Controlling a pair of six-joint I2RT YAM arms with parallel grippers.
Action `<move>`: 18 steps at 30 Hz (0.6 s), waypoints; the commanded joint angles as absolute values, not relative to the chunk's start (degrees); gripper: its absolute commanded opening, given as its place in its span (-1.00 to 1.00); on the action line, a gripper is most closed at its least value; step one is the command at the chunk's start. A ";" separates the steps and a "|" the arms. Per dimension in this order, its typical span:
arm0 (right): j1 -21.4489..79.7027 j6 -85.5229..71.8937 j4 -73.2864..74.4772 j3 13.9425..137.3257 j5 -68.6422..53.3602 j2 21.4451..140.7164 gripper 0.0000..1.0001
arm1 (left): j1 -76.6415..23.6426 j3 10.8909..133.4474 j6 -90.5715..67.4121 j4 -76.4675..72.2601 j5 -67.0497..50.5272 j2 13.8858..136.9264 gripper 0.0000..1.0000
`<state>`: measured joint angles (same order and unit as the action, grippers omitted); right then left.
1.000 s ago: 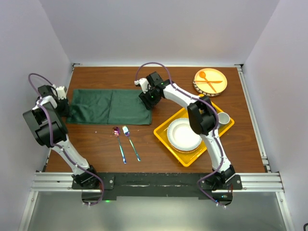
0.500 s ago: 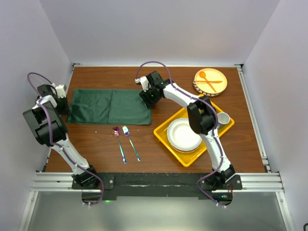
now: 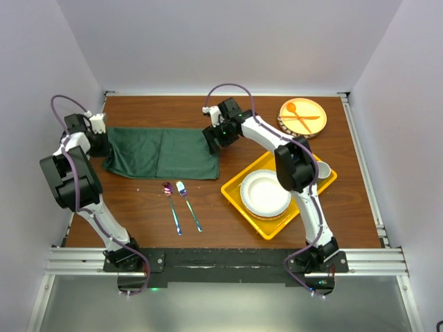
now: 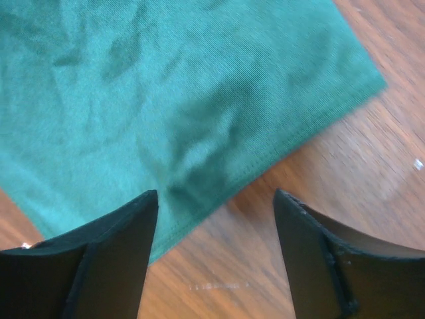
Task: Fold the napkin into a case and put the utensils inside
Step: Pick up the rectangle-folded napkin at the corner of the board, then fold the rectangle-folded napkin at the center of the board.
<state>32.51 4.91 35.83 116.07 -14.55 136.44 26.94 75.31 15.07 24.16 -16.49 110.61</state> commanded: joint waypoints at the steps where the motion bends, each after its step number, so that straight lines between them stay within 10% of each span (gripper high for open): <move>1: 30.41 0.88 37.87 114.53 -17.40 129.55 0.60 | 24.18 75.76 14.94 22.94 -19.07 103.89 -1.00; 18: 22.94 -10.46 37.00 108.55 -28.91 127.53 0.97 | -1.56 75.85 5.54 20.22 -28.03 103.70 -1.00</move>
